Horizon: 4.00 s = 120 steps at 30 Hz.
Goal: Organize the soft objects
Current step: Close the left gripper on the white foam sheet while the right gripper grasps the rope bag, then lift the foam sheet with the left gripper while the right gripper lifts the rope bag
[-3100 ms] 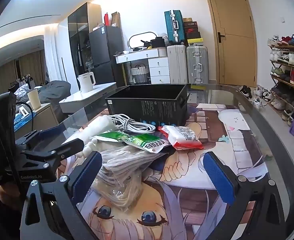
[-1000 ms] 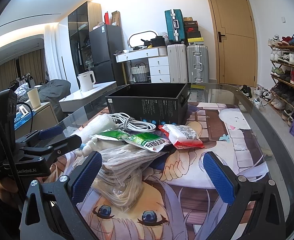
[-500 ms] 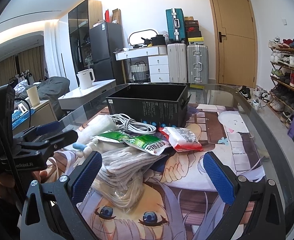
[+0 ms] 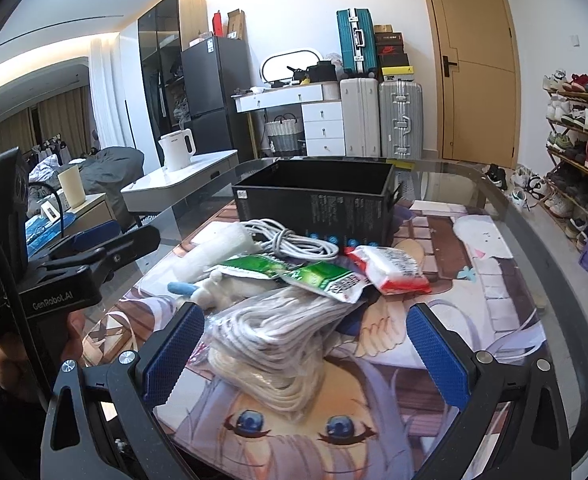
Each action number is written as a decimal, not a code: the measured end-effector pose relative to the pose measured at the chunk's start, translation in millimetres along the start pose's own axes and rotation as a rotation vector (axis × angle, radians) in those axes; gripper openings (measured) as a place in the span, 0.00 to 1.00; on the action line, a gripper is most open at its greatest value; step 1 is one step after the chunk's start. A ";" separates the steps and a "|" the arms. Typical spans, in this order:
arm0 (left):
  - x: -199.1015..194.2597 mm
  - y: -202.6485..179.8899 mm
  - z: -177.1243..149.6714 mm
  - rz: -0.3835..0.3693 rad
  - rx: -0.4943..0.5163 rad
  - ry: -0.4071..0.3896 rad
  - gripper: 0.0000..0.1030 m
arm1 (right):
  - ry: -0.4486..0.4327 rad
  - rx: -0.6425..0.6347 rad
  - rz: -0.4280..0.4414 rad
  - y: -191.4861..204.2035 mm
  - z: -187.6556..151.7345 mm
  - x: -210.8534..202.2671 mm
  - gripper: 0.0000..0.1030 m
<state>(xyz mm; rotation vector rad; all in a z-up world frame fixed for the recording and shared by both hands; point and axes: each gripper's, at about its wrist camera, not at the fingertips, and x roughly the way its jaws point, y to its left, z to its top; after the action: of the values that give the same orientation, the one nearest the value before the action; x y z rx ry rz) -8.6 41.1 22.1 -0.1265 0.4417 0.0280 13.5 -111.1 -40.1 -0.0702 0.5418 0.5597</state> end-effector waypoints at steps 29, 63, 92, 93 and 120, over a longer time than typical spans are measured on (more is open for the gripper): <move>39.2 4.0 7.2 -0.070 0.048 0.169 1.00 | 0.181 0.125 -0.070 -29.7 -5.7 35.6 0.88; 59.1 6.2 5.0 -0.120 0.045 0.286 0.38 | 0.201 0.137 0.025 -28.0 -10.7 34.5 0.50; 22.2 -7.5 24.4 -0.157 0.034 0.191 0.38 | -0.005 0.079 0.001 -26.6 14.5 -42.7 0.42; 21.8 -7.3 25.7 -0.155 0.033 0.187 0.38 | -0.011 0.072 0.001 -25.5 17.0 -43.3 0.42; 48.7 -14.9 73.5 -0.139 0.075 0.114 0.38 | -0.151 0.036 0.033 -32.8 106.4 -6.1 0.41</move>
<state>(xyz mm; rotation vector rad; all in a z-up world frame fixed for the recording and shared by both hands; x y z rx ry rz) 67.5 35.7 68.9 -0.0852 0.5463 -0.1331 76.2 -119.8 51.7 0.0154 0.4069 0.5823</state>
